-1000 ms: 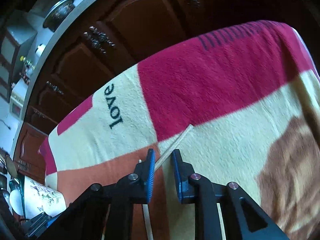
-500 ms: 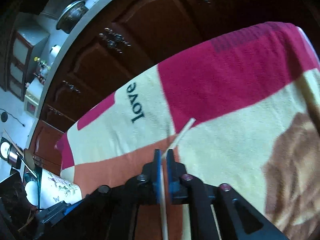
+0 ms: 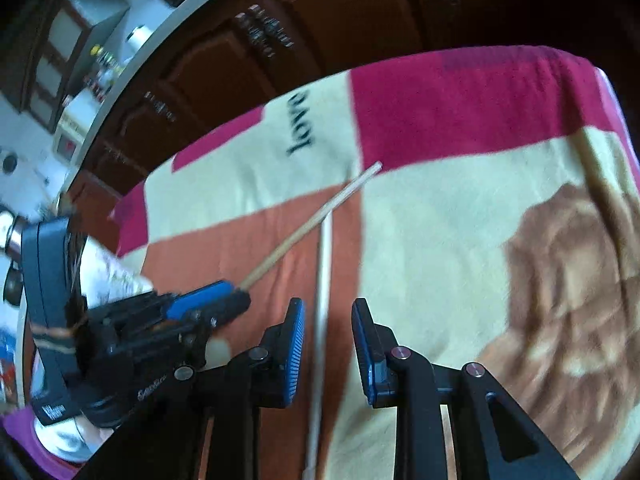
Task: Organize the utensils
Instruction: 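Grasp the wooden chopstick with the left tool while the right tool lifts the white chopstick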
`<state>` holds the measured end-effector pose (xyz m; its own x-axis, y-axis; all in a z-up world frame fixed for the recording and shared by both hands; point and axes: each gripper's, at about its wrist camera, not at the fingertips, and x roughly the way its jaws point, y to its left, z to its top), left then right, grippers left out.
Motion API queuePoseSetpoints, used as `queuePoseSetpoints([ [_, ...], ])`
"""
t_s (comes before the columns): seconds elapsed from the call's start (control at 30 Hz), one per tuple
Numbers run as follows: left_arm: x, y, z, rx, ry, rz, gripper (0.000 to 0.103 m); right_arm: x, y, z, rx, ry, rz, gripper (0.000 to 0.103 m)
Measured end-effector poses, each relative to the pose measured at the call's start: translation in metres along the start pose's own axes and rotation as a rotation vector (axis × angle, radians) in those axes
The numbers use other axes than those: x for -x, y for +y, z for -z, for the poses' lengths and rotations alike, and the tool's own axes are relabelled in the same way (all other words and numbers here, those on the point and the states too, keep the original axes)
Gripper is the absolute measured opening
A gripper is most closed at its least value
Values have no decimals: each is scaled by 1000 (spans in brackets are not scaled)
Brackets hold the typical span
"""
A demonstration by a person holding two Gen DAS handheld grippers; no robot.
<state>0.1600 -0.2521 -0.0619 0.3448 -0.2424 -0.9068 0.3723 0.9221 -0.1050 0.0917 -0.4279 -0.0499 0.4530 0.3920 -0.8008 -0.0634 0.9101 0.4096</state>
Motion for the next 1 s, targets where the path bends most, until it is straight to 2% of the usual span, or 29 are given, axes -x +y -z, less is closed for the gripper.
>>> queuePoseSetpoints([
  [0.07,6,4,10,14,9,13,13,-4,12,9,46,15,33,24],
  [0.13,14,9,25,40,21,27,10,-14,20,19,88,44,119,24],
  [0.2,24,13,41,55,22,29,7,-15,25,27,107,12,150,17],
  [0.23,27,13,49,59,22,29,6,-14,26,30,105,11,155,8],
  [0.33,42,18,79,67,30,42,6,-8,27,45,53,33,87,5],
  [0.4,51,21,103,59,44,62,6,-1,31,62,54,43,86,5],
  [0.5,63,31,130,60,53,89,6,9,33,86,8,74,34,5],
  [0.53,64,32,133,65,54,97,6,11,34,91,-9,88,5,5],
  [0.57,68,37,137,70,58,109,11,14,35,94,-23,91,-15,6],
  [0.6,70,39,136,83,57,123,21,14,38,95,-30,84,-17,8],
  [0.67,77,43,129,103,30,131,31,19,38,92,-47,44,-17,30],
  [0.8,70,34,101,102,-11,94,33,10,53,68,8,16,32,31],
  [0.9,57,29,81,109,-16,48,33,-4,60,52,60,20,82,31],
  [1.0,45,26,68,113,-25,5,33,-15,62,40,81,32,95,30],
])
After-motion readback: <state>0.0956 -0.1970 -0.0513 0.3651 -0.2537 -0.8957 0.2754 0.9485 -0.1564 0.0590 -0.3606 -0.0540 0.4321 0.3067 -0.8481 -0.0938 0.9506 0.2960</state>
